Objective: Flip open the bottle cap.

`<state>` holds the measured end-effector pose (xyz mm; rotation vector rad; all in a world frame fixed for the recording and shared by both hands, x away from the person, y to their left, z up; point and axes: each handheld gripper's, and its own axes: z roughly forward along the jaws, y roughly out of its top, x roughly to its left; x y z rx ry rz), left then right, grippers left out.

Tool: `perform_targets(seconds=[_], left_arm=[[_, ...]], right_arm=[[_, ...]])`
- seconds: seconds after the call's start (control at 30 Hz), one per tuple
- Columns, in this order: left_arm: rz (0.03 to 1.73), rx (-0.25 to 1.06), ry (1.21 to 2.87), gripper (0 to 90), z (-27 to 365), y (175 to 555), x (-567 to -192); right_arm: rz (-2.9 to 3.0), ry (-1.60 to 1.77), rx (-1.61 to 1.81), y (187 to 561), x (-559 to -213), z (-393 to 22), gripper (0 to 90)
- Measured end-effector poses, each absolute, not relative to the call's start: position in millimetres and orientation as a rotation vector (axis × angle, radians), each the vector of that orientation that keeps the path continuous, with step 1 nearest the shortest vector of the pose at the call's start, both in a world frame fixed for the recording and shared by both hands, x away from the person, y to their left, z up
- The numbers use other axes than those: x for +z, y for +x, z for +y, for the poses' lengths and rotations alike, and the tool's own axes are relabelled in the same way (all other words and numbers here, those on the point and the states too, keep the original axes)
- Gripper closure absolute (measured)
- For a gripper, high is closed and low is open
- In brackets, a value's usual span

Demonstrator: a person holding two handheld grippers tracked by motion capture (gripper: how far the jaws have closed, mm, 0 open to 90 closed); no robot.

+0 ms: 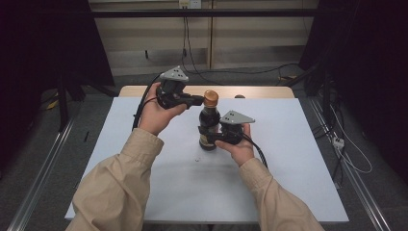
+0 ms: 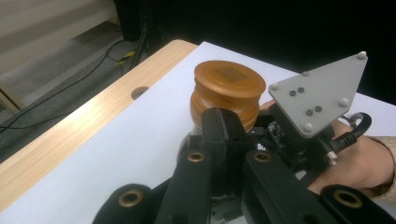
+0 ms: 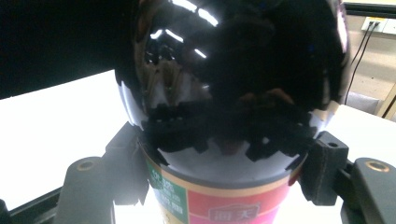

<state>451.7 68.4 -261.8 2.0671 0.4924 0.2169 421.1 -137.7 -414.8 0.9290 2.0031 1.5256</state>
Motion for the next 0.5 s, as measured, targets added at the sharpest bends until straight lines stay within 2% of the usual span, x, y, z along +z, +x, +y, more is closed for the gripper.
perform_targets(seconds=[0.5], left_arm=[[0.489, 0.214, 2.076, 90.0, 66.8, 451.1, -260.7]], right_arm=[[2.006, 0.928, 1.517, 420.7, -414.7, -137.8, 30.2]])
